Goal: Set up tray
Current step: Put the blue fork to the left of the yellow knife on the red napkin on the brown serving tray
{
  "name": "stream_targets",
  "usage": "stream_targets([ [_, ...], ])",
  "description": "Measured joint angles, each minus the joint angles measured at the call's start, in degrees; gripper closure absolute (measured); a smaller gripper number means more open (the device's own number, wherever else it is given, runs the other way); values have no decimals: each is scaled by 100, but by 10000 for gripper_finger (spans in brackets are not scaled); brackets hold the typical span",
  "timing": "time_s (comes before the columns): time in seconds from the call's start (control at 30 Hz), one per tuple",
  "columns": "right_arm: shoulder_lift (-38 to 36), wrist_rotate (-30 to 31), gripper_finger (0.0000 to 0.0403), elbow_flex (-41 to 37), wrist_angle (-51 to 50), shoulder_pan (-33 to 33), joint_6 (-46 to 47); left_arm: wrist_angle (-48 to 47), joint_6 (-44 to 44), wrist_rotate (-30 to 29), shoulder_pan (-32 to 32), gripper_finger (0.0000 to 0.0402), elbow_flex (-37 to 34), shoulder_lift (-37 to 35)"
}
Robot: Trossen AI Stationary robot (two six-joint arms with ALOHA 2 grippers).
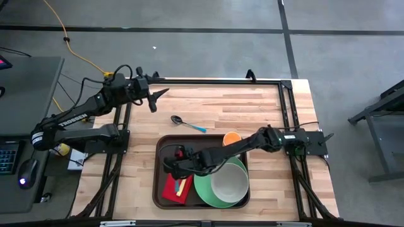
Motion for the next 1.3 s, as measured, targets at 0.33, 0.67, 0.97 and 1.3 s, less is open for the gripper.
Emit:
stream_targets([
  [0.33, 23, -397, 403, 0, -472, -111, 281, -504, -21, -44, 0, 160, 0, 2],
  [0.67, 196, -702, 403, 0, -514, -60, 524, -678, -65, -48, 0, 160, 0, 4],
  [0.97, 389, -826, 403, -4, -442, -145, 653, -770, -174, -46, 0, 160, 0, 4],
  [1.3, 508, -829, 403, -4, -172, -231, 780, -820, -417, -44, 0, 160, 0, 4],
])
